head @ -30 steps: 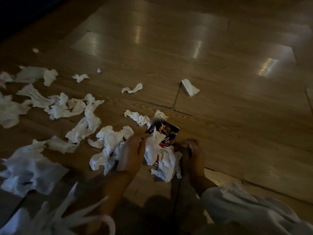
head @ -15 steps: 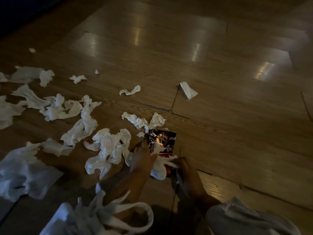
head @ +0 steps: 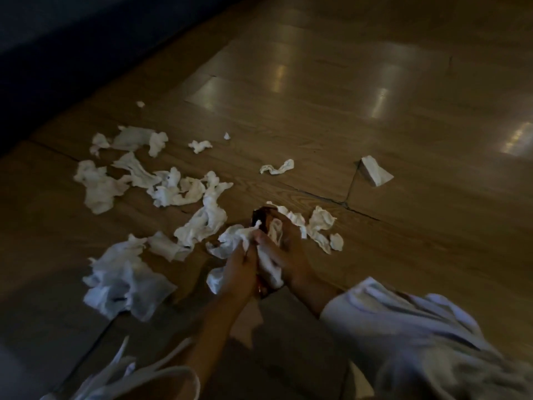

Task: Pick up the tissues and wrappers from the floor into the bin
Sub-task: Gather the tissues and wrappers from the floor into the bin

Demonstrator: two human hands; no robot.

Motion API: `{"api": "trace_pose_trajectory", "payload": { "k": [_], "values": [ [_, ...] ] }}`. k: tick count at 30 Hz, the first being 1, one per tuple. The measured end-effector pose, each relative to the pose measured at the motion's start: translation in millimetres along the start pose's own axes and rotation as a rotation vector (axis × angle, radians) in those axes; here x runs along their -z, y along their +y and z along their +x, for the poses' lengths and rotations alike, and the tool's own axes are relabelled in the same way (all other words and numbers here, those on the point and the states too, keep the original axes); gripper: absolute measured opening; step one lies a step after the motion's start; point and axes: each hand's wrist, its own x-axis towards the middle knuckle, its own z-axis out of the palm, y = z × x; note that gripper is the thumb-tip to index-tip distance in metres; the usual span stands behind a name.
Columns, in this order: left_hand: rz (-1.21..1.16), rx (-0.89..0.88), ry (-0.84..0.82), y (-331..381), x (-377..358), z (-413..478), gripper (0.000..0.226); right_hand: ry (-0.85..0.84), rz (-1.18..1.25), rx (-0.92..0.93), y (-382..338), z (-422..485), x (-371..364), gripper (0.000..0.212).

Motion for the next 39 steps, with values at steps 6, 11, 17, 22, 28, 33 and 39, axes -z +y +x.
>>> {"api": "trace_pose_trajectory", "payload": {
  "k": [6,11,17,22,28,33,39],
  "values": [
    [-0.036,0.009,0.033,-23,57,16,0.04,-0.067,0.097,-0.221,-8,27,-43,0.057],
    [0.05,0.062,0.216,-47,100,28,0.043,-0.103,-0.446,-0.125,-15,52,-57,0.033],
    [0.519,0.072,0.422,-110,158,60,0.035,-0.27,-0.934,-0.011,5,48,-57,0.081],
    [0.5,0.197,0.156,-143,152,64,0.052,-0.495,-1.049,0.027,38,15,-58,0.108],
    [0.775,0.136,0.096,-147,120,42,0.087,-0.517,-1.218,0.172,48,-10,-43,0.082],
    [0.779,0.054,0.054,-142,99,18,0.069,-0.573,-1.271,0.223,47,-7,-33,0.069],
    [0.491,-0.026,0.073,-126,99,17,0.048,-0.594,-1.146,0.091,29,8,-26,0.048]
  ]
}}
